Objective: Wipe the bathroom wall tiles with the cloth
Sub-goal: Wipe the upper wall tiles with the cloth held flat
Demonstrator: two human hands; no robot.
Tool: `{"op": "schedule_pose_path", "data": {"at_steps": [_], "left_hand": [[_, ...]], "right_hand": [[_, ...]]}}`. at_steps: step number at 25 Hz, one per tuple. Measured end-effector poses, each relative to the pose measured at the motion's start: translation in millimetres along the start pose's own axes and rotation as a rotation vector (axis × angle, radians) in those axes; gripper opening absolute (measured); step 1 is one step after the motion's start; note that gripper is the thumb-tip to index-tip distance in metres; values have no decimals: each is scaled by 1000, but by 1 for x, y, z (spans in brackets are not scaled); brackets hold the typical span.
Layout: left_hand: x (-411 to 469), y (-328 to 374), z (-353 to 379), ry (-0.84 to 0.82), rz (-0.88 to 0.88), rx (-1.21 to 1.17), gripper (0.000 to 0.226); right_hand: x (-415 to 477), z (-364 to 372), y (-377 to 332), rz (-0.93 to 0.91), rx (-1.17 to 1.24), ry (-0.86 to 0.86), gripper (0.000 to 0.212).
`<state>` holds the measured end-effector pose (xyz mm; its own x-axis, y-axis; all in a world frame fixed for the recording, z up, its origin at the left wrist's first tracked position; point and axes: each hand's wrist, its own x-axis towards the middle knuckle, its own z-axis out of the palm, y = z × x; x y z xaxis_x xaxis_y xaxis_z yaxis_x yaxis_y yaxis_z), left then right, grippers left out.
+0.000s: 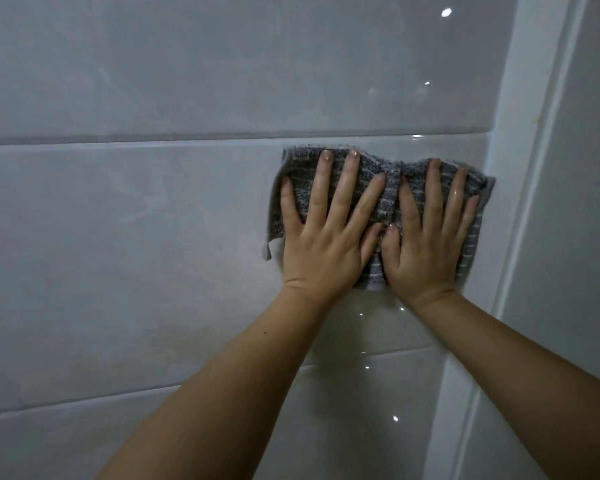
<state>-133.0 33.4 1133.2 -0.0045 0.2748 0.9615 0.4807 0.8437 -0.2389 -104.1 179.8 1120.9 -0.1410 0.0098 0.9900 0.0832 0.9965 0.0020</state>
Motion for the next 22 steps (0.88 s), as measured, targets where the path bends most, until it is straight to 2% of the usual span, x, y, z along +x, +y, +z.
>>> {"op": "schedule_pose_path", "data": {"at_steps": [6, 22], "left_hand": [[-39, -38, -13, -47, 27, -7, 51], [-153, -212, -74, -52, -12, 108, 55]], "right_hand": [[-32, 7, -55, 46, 9, -10, 51], [-84, 28, -252, -67, 75, -19, 45]]}}
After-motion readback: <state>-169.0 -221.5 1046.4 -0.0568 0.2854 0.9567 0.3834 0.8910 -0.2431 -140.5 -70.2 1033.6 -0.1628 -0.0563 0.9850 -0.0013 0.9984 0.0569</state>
